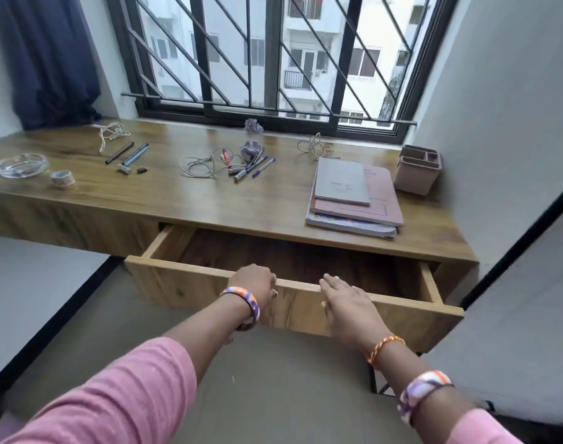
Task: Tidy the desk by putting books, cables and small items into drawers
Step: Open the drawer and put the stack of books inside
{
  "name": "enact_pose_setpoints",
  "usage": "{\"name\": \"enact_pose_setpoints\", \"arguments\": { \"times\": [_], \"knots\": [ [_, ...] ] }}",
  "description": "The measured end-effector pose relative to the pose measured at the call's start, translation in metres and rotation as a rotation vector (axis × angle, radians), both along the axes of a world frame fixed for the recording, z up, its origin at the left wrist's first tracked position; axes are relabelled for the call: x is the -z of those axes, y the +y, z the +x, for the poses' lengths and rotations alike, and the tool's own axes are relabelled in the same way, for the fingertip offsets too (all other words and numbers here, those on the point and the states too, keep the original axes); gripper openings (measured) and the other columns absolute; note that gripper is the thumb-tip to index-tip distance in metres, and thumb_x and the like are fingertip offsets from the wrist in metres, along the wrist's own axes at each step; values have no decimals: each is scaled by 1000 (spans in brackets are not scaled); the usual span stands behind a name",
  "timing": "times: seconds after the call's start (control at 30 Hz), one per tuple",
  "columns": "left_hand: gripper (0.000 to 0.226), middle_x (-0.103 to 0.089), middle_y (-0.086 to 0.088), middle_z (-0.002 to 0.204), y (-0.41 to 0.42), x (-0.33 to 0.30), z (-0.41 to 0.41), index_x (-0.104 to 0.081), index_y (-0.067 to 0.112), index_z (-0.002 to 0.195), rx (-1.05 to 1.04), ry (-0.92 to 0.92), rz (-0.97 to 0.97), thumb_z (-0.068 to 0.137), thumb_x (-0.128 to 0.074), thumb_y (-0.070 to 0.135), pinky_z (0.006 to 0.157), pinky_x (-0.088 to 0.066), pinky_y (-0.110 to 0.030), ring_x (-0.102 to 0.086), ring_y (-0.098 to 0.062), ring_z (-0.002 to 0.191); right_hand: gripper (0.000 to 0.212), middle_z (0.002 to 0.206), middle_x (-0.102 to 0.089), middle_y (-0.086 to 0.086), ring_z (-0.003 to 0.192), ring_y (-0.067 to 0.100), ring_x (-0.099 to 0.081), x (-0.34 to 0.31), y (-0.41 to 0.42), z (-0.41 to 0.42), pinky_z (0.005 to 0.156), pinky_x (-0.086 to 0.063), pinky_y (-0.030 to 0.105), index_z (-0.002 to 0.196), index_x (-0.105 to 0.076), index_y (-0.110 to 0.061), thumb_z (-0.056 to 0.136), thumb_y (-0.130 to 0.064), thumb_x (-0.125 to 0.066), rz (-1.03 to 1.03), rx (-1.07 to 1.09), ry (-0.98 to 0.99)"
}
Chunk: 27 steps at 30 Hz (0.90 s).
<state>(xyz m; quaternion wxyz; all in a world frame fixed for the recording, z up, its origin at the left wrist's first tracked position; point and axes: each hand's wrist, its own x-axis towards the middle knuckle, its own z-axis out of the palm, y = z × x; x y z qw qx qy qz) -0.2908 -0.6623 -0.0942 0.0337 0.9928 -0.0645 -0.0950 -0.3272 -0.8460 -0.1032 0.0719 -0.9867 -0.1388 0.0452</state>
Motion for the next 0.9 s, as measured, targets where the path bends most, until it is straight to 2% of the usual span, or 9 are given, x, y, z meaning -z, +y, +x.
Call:
{"name": "enact_pose_setpoints", "arguments": {
  "times": [0.03, 0.1, 0.2, 0.27, 0.37, 0.5, 0.57, 0.73, 0.9],
  "knots": [
    [28, -66, -6, 113, -2, -3, -4, -65, 18, 112, -13, 2, 24, 91, -52, 32, 79, -46, -28, -61, -27, 103, 52, 153, -26, 3, 142, 16, -22, 1, -2, -3, 114, -20, 34, 146, -24, -13, 95, -13, -36, -73, -1, 48],
    [25, -68, -7, 107, -5, -7, -16, -68, 17, 108, -47, 1, 63, 89, -55, 27, 76, -47, -28, -63, -28, 99, 50, 141, -46, 7, 130, 21, -41, 4, -5, -12, 104, -34, 32, 140, -37, -15, 90, -6, -40, -118, -16, 42],
    [19, -69, -5, 103, -3, -12, -34, -71, 19, 102, -80, 33, 32, 85, -61, 21, 73, -47, -27, -64, -26, 96, 29, 103, -67, 4, 96, 26, -62, -5, -9, -25, 78, -48, 30, 101, -64, -22, 86, -5, -46, 17, 40, 86],
    [10, -71, -3, 96, 2, -16, -45, -73, 19, 88, -54, 92, -21, 80, -69, 22, 70, -48, -25, -66, -23, 90, 24, 94, -69, 3, 90, 24, -64, -11, -12, -31, 78, -52, 30, 83, -68, -22, 82, -6, -51, 113, 33, 197],
    [5, -71, -1, 81, 7, -22, -63, -69, 20, 70, 28, 196, -18, 72, -74, 20, 63, -45, -22, -66, -20, 78, 27, 93, -73, -1, 90, 15, -66, -21, -11, -42, 80, -53, 27, 88, -75, -19, 76, -3, -57, 124, -42, 362],
    [20, -60, 4, 59, 11, -19, -78, -61, 19, 57, 141, 470, 1, 69, -77, 18, 58, -43, -21, -55, -13, 60, 25, 85, -69, -1, 73, 15, -60, -26, -7, -56, 66, -53, 26, 98, -74, -20, 74, -10, -73, 89, -47, 660],
    [24, -59, 4, 56, 15, -16, -84, -60, 19, 52, 150, 572, -3, 66, -80, 20, 60, -47, -26, -55, -14, 59, 29, 97, -70, 5, 86, 23, -65, -23, -5, -64, 79, -57, 38, 102, -72, -20, 74, -12, -75, 95, -15, 779],
    [20, -63, -3, 63, 12, -20, -110, -63, 17, 58, 188, 713, 45, 67, -81, 18, 62, -56, -32, -61, -20, 63, 37, 114, -67, 10, 91, 19, -62, -23, -2, -87, 82, -55, 38, 112, -67, -12, 76, -7, -73, 130, -17, 943],
    [16, -64, -5, 65, 0, -20, -125, -63, 11, 65, 226, 923, 130, 72, -77, 10, 67, -57, -30, -63, -15, 62, 42, 102, -71, 10, 95, 30, -68, -7, -3, -102, 84, -54, 52, 107, -68, -16, 67, -13, -81, 89, -52, 1028]
  ]
}}
